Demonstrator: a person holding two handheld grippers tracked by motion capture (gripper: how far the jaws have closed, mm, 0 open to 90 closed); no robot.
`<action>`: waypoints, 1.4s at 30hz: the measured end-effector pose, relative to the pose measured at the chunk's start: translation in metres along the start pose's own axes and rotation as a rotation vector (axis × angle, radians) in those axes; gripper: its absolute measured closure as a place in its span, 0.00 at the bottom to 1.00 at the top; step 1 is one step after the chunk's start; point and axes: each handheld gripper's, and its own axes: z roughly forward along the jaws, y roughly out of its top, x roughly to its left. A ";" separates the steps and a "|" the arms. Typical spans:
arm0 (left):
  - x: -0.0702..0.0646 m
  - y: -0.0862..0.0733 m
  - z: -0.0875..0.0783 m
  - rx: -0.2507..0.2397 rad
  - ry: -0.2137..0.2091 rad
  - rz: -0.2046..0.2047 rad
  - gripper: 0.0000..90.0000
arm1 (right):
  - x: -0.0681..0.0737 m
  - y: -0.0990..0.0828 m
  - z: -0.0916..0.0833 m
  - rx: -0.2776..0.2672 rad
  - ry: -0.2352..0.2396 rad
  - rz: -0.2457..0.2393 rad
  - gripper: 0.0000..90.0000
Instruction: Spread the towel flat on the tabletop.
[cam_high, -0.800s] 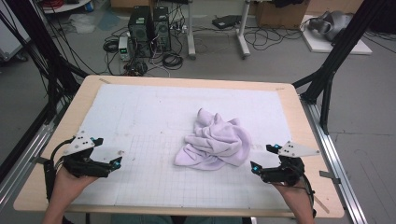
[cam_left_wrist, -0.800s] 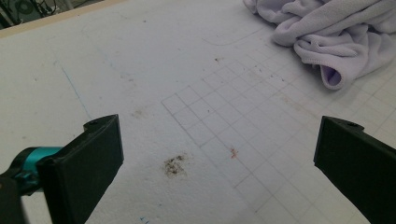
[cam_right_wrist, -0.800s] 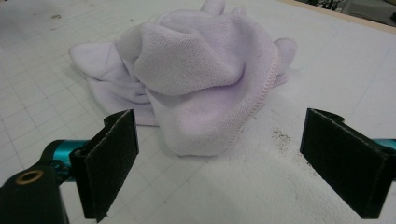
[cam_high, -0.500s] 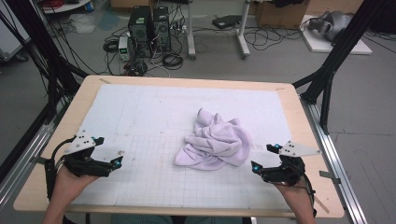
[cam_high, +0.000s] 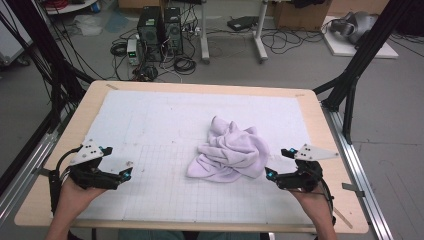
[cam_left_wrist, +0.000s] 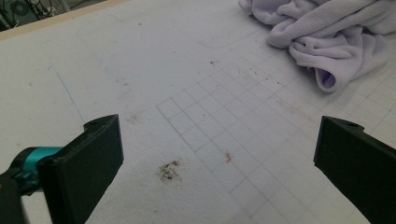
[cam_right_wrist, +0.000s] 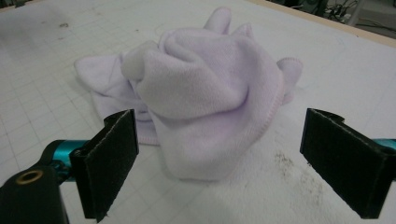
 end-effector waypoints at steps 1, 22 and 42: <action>0.000 0.000 0.000 0.000 -0.001 0.001 0.02 | 0.000 0.000 0.000 0.000 0.000 0.000 0.12; -0.001 -0.002 0.004 0.001 -0.007 -0.004 0.02 | -0.002 0.056 0.086 0.121 0.126 -0.043 0.12; -0.003 -0.007 0.011 0.007 -0.021 -0.010 0.02 | 0.013 0.044 0.124 0.279 0.132 -0.136 0.68</action>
